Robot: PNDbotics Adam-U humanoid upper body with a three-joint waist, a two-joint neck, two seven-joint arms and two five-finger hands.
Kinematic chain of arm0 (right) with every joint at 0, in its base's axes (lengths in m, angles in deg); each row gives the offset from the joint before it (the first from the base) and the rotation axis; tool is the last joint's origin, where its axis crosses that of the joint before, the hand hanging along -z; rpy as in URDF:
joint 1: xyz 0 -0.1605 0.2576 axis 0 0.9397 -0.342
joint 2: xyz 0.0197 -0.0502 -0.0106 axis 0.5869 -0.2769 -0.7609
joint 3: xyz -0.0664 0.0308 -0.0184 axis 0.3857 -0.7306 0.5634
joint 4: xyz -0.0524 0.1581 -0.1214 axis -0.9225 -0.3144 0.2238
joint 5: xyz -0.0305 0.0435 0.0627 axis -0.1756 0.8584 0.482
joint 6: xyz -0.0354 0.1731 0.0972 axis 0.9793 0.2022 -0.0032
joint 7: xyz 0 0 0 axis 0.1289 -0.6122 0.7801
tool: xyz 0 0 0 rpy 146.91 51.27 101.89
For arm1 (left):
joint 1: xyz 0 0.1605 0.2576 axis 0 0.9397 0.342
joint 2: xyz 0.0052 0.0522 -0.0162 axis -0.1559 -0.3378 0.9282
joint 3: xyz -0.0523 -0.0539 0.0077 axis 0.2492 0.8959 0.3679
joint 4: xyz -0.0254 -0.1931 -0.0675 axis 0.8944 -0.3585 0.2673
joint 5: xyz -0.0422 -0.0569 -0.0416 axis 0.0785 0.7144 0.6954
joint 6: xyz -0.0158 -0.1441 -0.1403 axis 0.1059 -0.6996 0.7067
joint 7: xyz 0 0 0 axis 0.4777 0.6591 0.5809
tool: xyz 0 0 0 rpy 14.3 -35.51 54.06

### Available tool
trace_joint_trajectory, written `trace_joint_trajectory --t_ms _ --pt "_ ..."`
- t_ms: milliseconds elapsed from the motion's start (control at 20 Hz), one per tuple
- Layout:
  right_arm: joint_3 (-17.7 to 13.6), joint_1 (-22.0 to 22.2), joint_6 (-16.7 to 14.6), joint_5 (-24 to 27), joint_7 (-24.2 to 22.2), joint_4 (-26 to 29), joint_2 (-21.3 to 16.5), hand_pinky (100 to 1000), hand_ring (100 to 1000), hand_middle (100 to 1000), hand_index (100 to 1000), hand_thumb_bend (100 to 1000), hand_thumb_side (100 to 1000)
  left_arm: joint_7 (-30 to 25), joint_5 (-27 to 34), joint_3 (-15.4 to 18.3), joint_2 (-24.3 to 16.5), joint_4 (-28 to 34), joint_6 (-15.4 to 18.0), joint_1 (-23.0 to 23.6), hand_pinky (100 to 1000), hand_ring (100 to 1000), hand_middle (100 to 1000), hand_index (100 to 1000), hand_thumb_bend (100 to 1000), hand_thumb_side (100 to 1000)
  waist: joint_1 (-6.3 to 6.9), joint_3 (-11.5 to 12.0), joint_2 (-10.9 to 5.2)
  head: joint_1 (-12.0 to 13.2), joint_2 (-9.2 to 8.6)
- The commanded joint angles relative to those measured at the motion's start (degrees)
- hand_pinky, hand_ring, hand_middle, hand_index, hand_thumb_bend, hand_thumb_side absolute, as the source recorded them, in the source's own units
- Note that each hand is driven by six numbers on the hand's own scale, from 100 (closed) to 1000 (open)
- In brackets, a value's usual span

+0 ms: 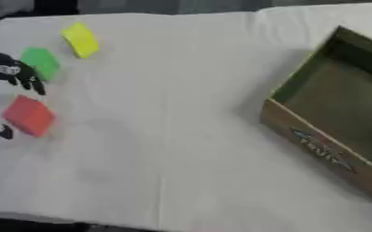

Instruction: Pick up the objects with one hand, pass them to the other hand, and then place them into the box on the other side of the table.

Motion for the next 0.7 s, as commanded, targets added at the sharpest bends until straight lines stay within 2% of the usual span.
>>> trace_joint_trajectory --t_ms 50,350,700 --pt "-0.32 -0.52 -0.14 -0.3 -0.2 0.45 -1.68 1000 842 1000 962 100 779 0.06 -2.49 -0.05 -0.07 -2.46 1.37 -1.59 873 876 826 841 674 100 0.12 0.1 -0.02 0.47 -0.05" --pt "-0.28 -0.47 -0.17 -0.37 -0.28 0.43 -1.6 1000 842 1000 962 100 780 0.26 -7.25 -0.57 2.26 -7.95 3.75 -3.15 883 895 846 849 723 100 0.02 0.14 0.0 0.65 0.07" --pt "-0.14 -0.21 -0.3 -0.72 -0.53 0.32 -1.57 1000 842 1000 962 100 783 1.76 -9.92 0.21 3.55 -12.53 5.56 -3.5 884 905 860 857 759 100 -0.15 0.34 0.05 0.72 0.15"
